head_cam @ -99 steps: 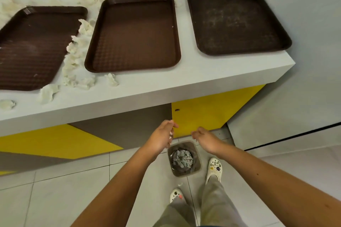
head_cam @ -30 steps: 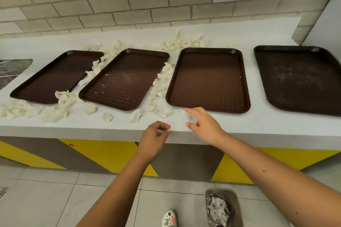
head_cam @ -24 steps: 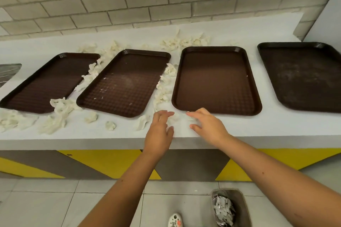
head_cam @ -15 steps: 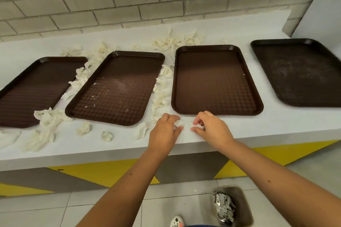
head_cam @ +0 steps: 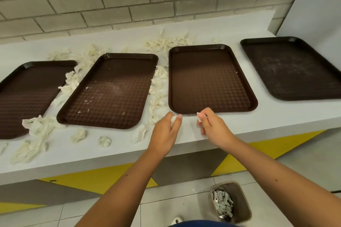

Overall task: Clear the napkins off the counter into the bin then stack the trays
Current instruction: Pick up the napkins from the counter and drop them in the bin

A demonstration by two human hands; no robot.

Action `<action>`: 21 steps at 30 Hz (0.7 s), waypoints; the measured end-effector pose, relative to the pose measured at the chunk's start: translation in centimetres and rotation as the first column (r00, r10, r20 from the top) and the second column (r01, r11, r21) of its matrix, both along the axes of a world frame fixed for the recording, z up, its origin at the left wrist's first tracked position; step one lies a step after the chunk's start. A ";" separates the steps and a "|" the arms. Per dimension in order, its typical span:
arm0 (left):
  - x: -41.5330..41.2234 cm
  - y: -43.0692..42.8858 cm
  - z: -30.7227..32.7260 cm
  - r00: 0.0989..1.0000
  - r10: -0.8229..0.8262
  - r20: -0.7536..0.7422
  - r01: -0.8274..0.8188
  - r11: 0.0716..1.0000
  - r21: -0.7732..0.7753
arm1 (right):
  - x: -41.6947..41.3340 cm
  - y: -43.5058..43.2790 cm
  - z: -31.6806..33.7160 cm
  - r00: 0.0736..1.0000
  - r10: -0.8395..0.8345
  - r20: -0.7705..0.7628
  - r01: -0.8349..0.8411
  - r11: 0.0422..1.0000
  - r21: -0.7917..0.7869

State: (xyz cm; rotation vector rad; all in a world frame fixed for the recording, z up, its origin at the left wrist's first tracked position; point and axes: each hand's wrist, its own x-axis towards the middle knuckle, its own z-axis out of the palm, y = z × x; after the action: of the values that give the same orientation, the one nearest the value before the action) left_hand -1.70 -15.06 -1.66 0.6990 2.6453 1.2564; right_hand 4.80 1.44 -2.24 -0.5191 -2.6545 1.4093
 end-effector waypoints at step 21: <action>8.4 7.6 -0.3 0.962 0.045 0.270 -0.099 0.977 0.189 | 12.6 7.7 -2.5 0.999 -0.019 0.031 0.019 1.000 -0.015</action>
State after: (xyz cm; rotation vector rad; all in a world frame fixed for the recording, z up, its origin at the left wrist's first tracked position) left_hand 6.69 -7.48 -1.96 0.4245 2.3703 1.5341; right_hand 17.44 9.14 -4.69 -0.5708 -2.6573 1.4296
